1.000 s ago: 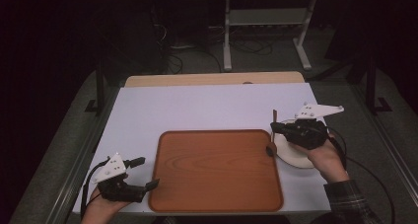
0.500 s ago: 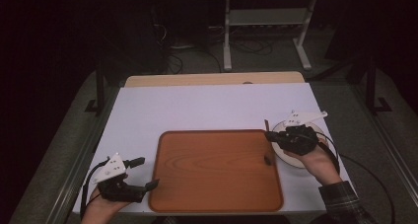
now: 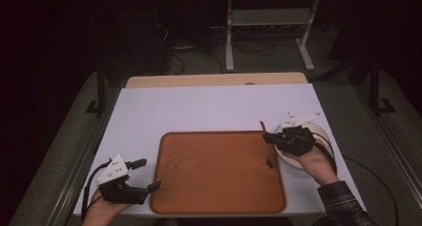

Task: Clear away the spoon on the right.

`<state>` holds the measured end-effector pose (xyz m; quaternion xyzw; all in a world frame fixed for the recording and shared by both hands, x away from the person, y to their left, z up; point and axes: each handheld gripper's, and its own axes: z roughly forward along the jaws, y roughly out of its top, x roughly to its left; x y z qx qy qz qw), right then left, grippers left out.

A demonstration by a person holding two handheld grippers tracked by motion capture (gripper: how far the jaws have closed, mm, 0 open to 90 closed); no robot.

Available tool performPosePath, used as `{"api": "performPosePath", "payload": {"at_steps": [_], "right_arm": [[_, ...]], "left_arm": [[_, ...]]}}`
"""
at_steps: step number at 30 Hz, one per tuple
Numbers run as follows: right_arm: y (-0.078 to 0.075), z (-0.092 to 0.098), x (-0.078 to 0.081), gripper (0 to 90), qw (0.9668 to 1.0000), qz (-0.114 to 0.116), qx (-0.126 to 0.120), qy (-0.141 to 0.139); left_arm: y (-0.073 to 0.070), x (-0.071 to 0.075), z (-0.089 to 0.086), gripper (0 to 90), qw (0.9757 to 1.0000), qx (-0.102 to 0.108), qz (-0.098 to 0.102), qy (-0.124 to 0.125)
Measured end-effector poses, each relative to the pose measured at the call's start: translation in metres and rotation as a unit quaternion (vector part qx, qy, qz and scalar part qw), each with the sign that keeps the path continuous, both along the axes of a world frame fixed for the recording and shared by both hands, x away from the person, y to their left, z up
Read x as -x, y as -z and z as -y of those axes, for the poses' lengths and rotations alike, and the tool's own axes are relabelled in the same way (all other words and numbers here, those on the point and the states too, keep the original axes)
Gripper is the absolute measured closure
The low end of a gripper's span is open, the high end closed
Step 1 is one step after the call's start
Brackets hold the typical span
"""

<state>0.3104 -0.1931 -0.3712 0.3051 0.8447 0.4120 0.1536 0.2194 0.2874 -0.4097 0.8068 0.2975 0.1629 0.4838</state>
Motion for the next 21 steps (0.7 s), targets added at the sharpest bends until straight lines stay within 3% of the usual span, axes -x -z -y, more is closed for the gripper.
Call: {"api": "performPosePath", "payload": {"at_steps": [21], "right_arm": [[0.014, -0.033, -0.014, 88.3, 0.9991, -0.013, 0.015, -0.038]], "left_arm": [[0.001, 0.001, 0.0, 13.5, 1.0, -0.003, -0.001, -0.001]]}}
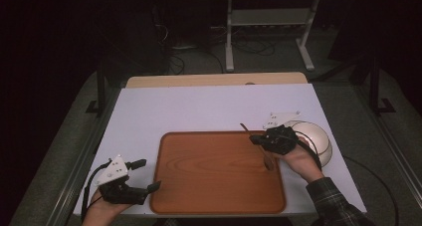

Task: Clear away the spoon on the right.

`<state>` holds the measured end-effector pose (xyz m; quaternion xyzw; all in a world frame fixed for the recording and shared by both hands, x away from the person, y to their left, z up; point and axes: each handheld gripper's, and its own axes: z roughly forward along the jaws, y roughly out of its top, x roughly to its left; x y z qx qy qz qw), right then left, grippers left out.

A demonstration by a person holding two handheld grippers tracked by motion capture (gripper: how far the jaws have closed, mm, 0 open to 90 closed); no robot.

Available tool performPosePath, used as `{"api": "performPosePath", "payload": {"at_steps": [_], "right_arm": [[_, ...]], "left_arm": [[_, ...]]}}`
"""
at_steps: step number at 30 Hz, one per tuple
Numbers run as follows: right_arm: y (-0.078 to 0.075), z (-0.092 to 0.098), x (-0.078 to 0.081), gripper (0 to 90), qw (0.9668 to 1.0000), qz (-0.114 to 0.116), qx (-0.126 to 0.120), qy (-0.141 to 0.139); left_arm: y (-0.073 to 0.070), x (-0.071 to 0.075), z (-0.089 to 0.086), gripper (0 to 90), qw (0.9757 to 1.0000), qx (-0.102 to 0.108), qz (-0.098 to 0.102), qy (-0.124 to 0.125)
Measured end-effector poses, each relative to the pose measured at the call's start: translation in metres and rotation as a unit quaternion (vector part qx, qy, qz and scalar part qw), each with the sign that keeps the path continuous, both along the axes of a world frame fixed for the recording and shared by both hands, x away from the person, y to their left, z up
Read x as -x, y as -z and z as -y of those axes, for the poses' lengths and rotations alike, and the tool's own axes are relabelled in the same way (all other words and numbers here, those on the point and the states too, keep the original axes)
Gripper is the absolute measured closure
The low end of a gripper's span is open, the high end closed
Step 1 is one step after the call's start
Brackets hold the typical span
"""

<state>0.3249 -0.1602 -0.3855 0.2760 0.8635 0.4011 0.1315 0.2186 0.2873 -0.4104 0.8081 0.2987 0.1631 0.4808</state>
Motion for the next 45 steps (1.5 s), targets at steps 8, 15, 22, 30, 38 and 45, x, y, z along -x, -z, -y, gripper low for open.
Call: {"api": "performPosePath", "payload": {"at_steps": [8, 15, 22, 30, 38, 45], "right_arm": [[0.012, -0.018, -0.001, 88.3, 0.9995, -0.016, 0.018, -0.018], [0.023, -0.042, 0.001, 88.2, 0.9973, -0.029, 0.046, -0.049], [0.035, -0.06, 0.002, 88.0, 0.9937, -0.044, 0.074, -0.072], [0.047, -0.067, 0.001, 87.7, 0.9897, -0.054, 0.105, -0.081], [0.053, -0.067, -0.002, 86.8, 0.9885, -0.063, 0.11, -0.081], [0.054, -0.064, -0.005, 71.3, 0.9899, -0.066, 0.102, -0.073]], "left_arm": [[0.0, 0.0, 0.0, 13.5, 1.0, -0.001, 0.0, -0.002], [0.0, 0.001, -0.001, 13.5, 1.0, 0.001, 0.001, -0.004], [0.0, 0.002, -0.001, 13.5, 1.0, 0.001, 0.0, -0.003], [0.001, 0.002, -0.001, 13.5, 1.0, -0.001, -0.001, -0.003], [0.0, 0.002, -0.001, 13.5, 1.0, 0.0, 0.0, -0.003], [0.0, 0.002, -0.002, 13.5, 1.0, -0.001, -0.001, -0.002]]}}
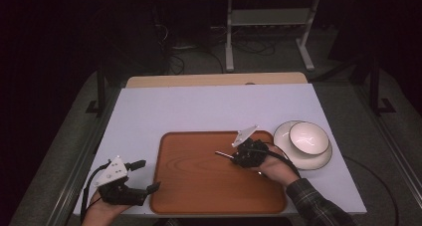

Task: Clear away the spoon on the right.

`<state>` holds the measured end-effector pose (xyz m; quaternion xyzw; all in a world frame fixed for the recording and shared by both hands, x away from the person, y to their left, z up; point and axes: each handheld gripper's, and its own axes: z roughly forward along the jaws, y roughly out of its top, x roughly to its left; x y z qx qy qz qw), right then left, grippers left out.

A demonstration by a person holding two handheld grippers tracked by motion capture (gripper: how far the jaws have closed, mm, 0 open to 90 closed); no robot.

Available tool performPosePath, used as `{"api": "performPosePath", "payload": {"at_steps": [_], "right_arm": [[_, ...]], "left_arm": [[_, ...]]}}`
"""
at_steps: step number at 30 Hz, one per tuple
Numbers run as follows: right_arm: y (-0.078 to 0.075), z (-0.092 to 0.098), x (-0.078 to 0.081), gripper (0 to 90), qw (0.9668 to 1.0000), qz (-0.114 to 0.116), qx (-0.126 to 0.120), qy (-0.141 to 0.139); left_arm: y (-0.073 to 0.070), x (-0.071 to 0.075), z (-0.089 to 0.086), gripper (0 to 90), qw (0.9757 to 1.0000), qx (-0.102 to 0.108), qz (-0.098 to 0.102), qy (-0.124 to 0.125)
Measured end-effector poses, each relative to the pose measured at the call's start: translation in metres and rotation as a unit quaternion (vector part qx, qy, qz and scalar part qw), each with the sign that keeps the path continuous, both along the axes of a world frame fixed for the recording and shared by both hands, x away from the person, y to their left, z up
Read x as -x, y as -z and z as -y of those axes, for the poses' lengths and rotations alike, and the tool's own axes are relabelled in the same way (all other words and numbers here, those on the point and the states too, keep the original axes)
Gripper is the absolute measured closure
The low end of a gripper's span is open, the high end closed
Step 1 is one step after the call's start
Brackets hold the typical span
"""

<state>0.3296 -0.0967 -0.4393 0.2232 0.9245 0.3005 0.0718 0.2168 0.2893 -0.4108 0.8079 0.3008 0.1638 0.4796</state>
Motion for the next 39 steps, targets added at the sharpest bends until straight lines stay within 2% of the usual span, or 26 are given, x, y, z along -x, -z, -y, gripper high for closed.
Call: {"api": "performPosePath", "payload": {"at_steps": [2, 3, 4, 5, 6, 9, 10, 12, 14, 15, 16, 20, 21, 24, 27, 32, 33, 34, 39], "right_arm": [[0.0, 0.001, 0.001, 58.3, 1.0, -0.003, -0.004, 0.001], [0.0, 0.001, 0.001, 58.3, 1.0, -0.003, -0.004, 0.001], [0.0, 0.001, 0.001, 54.4, 1.0, -0.001, -0.005, 0.002], [-0.002, 0.002, 0.003, 43.8, 0.9999, 0.001, -0.013, 0.006], [-0.003, 0.003, 0.004, 40.0, 0.9997, 0.0, -0.021, 0.009], [-0.009, 0.01, 0.006, 30.8, 0.9986, 0.007, -0.048, 0.019], [-0.009, 0.01, 0.006, 30.8, 0.9986, 0.007, -0.048, 0.019], [-0.014, 0.019, 0.008, 24.6, 0.9964, 0.015, -0.077, 0.032], [-0.017, 0.026, 0.01, 21.3, 0.9947, 0.019, -0.094, 0.035], [-0.017, 0.026, 0.01, 21.3, 0.9947, 0.019, -0.094, 0.035], [-0.022, 0.034, 0.015, 17.8, 0.993, 0.025, -0.109, 0.04], [-0.028, 0.045, 0.024, 15.1, 0.9903, 0.042, -0.126, 0.042], [-0.033, 0.054, 0.03, 13.5, 0.9878, 0.056, -0.137, 0.046], [-0.036, 0.066, 0.036, 12.4, 0.9841, 0.067, -0.155, 0.057], [-0.037, 0.073, 0.04, 11.9, 0.9826, 0.068, -0.163, 0.058], [-0.039, 0.091, 0.052, 11.1, 0.978, 0.077, -0.183, 0.065], [-0.039, 0.091, 0.052, 11.1, 0.978, 0.077, -0.183, 0.065], [-0.04, 0.099, 0.055, 11.2, 0.9753, 0.08, -0.193, 0.072], [-0.04, 0.113, 0.061, 11.1, 0.9719, 0.087, -0.202, 0.085]], "left_arm": [[0.0, 0.0, 0.0, 13.5, 1.0, 0.002, 0.001, 0.0], [0.0, 0.0, 0.0, 13.5, 1.0, 0.002, 0.001, 0.0], [0.0, 0.0, 0.001, 13.5, 1.0, 0.002, 0.001, 0.0], [0.0, 0.0, 0.001, 13.4, 1.0, 0.0, 0.001, 0.002], [0.0, 0.0, 0.001, 13.5, 1.0, -0.001, 0.001, 0.002], [-0.001, 0.0, 0.001, 13.5, 1.0, 0.001, 0.001, 0.003], [-0.001, -0.001, 0.001, 13.5, 1.0, 0.001, 0.001, 0.004], [0.0, -0.002, 0.002, 13.4, 1.0, 0.002, -0.001, 0.008], [0.0, -0.002, 0.002, 13.4, 1.0, 0.003, -0.001, 0.009], [0.0, -0.002, 0.002, 13.4, 1.0, 0.003, -0.001, 0.009], [-0.001, -0.003, 0.003, 13.4, 0.9999, 0.005, 0.0, 0.01], [-0.001, -0.004, 0.004, 13.3, 0.9999, 0.004, 0.0, 0.014], [-0.001, -0.004, 0.005, 13.3, 0.9999, 0.005, -0.001, 0.015], [-0.001, -0.005, 0.006, 13.2, 0.9998, 0.004, -0.002, 0.019], [-0.001, -0.005, 0.006, 12.9, 0.9998, 0.004, -0.002, 0.02], [-0.002, -0.004, 0.007, 12.8, 0.9998, 0.003, -0.001, 0.02], [-0.002, -0.004, 0.007, 12.8, 0.9998, 0.003, -0.001, 0.02], [-0.002, -0.004, 0.007, 12.8, 0.9998, 0.003, -0.002, 0.021], [-0.002, -0.004, 0.007, 12.8, 0.9998, 0.002, -0.001, 0.021]]}}
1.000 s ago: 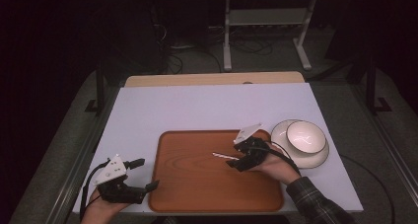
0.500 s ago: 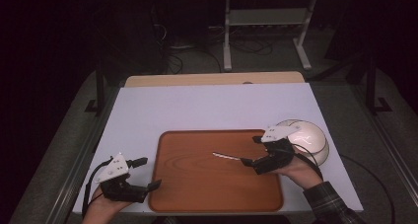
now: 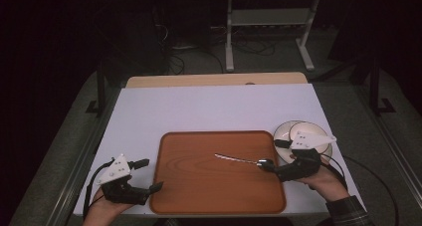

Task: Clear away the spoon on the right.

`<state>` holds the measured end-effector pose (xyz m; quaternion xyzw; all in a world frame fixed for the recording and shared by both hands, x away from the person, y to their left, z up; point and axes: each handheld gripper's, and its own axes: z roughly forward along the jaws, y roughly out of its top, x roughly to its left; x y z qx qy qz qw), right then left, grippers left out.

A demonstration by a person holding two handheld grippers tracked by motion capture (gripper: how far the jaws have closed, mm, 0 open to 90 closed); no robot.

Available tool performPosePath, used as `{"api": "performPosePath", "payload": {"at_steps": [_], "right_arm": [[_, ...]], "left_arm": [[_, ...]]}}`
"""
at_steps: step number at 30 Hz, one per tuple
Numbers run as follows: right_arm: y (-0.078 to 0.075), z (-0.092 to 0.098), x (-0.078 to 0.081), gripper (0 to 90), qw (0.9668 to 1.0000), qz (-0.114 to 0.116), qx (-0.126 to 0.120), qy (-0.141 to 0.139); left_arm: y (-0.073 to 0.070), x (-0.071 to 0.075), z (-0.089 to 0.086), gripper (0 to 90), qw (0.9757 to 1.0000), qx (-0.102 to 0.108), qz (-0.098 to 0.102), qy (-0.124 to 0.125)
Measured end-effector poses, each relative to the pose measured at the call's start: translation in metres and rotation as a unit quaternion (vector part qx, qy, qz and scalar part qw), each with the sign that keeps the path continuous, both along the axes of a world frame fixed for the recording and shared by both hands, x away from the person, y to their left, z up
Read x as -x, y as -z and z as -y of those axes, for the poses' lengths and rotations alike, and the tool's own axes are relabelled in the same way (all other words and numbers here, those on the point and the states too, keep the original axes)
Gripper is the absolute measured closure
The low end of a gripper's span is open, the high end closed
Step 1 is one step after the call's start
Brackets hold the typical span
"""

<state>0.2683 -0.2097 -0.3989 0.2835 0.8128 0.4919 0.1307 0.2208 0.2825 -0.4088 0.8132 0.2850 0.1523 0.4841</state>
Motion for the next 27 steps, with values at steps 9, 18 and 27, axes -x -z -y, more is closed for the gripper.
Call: {"api": "performPosePath", "payload": {"at_steps": [9, 18, 27], "right_arm": [[0.003, 0.025, 0.009, 10.4, 0.9997, 0.005, -0.01, 0.022], [0.009, 0.04, 0.012, 10.6, 0.9994, 0.001, -0.011, 0.032], [0.008, 0.043, 0.012, 10.8, 0.9993, 0.007, -0.012, 0.034]], "left_arm": [[0.0, 0.0, 0.0, 12.8, 1.0, -0.002, -0.001, 0.001], [0.001, 0.0, 0.0, 12.8, 1.0, -0.004, -0.003, -0.001], [0.001, 0.0, 0.0, 12.8, 1.0, -0.004, -0.003, -0.001]]}}
